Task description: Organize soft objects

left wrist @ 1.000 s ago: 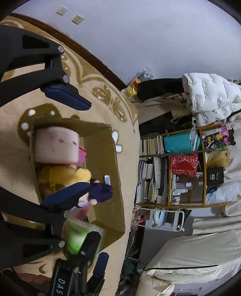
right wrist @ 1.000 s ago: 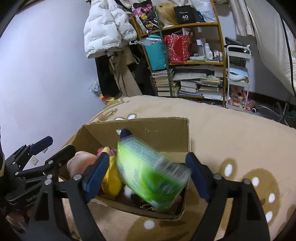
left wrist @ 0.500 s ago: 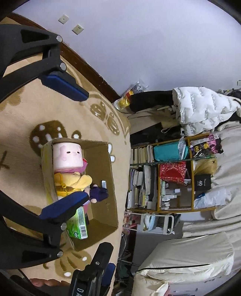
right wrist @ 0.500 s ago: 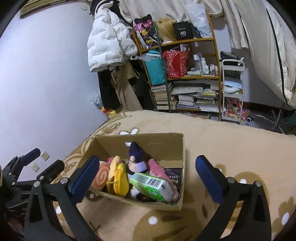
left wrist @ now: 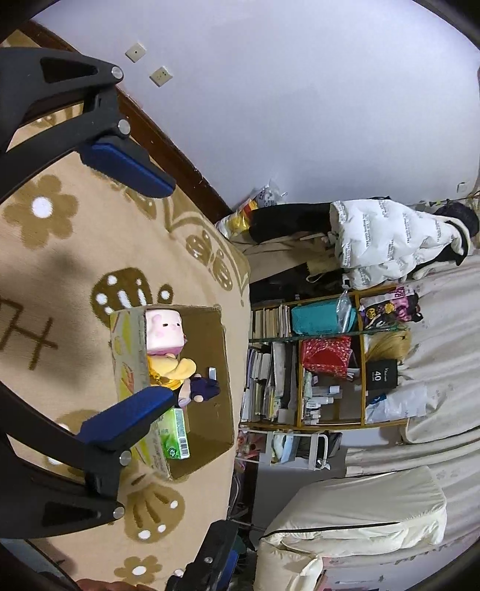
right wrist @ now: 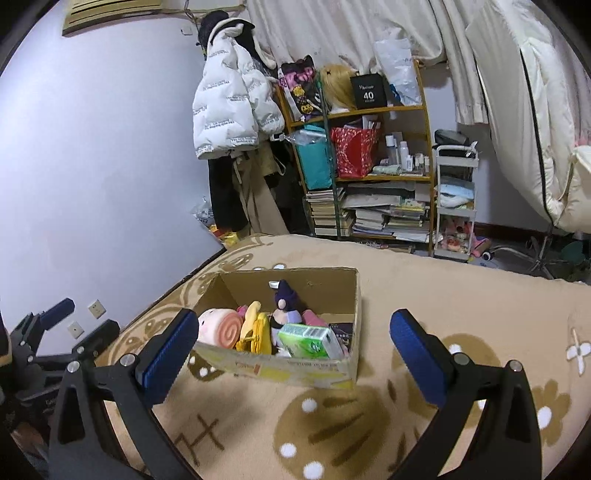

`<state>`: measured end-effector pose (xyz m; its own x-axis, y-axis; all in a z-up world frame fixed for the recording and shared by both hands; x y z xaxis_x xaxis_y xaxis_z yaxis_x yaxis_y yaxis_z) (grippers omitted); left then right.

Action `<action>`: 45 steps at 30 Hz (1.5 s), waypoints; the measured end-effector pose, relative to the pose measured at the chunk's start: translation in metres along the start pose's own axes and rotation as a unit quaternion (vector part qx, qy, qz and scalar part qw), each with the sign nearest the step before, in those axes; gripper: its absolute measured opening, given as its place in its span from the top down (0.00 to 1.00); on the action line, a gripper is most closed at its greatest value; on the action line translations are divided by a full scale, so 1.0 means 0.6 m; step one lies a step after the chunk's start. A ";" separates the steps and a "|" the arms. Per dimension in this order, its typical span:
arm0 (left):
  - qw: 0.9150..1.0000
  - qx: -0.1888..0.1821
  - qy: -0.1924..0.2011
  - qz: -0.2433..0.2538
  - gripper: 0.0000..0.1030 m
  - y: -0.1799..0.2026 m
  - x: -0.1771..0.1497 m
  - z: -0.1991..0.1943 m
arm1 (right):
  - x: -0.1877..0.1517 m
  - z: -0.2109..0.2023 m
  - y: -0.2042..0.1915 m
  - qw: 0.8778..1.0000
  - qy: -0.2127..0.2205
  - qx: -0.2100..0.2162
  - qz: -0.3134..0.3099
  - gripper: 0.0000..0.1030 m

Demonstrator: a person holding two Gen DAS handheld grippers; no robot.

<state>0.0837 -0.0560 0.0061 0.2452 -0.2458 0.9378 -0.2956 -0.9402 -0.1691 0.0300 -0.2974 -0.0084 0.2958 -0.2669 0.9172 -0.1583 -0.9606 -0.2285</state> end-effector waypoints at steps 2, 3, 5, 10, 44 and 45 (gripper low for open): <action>1.000 -0.001 0.003 0.003 0.02 -0.002 -0.001 -0.016 | -0.001 -0.014 0.001 1.000 -0.007 -0.005 -0.003 0.00; 1.000 -0.003 0.004 0.004 0.02 -0.004 -0.001 -0.025 | 0.000 -0.024 0.001 1.000 -0.006 -0.007 -0.003 0.00; 1.000 -0.004 0.005 0.005 0.02 -0.006 -0.002 -0.039 | 0.003 -0.038 -0.003 1.000 -0.002 -0.013 -0.010 0.00; 1.000 0.004 0.013 -0.007 0.02 -0.021 -0.004 -0.074 | 0.010 -0.078 -0.016 0.999 0.018 -0.020 -0.024 0.00; 1.000 0.008 0.015 0.022 0.02 -0.006 -0.036 -0.066 | -0.019 -0.096 -0.008 0.997 0.030 -0.062 -0.047 0.00; 1.000 0.006 0.015 0.021 0.02 -0.006 -0.037 -0.065 | -0.018 -0.095 -0.008 0.997 0.030 -0.062 -0.046 0.00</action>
<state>0.0432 -0.0379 -0.0022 0.2046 -0.2771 0.9388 -0.2943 -0.9321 -0.2110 -0.0264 -0.2854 0.0013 0.2585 -0.1692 0.9511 -0.2485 -0.9630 -0.1038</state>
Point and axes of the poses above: each gripper's, at about its wrist camera, not at the fingertips, and z roughly the way its jaws point, y to its right, x to its top, the point moved 3 cm from there along z, roughly the way its jaws point, and after that the axes turned 13 degrees about y, right-handed, at the moved point
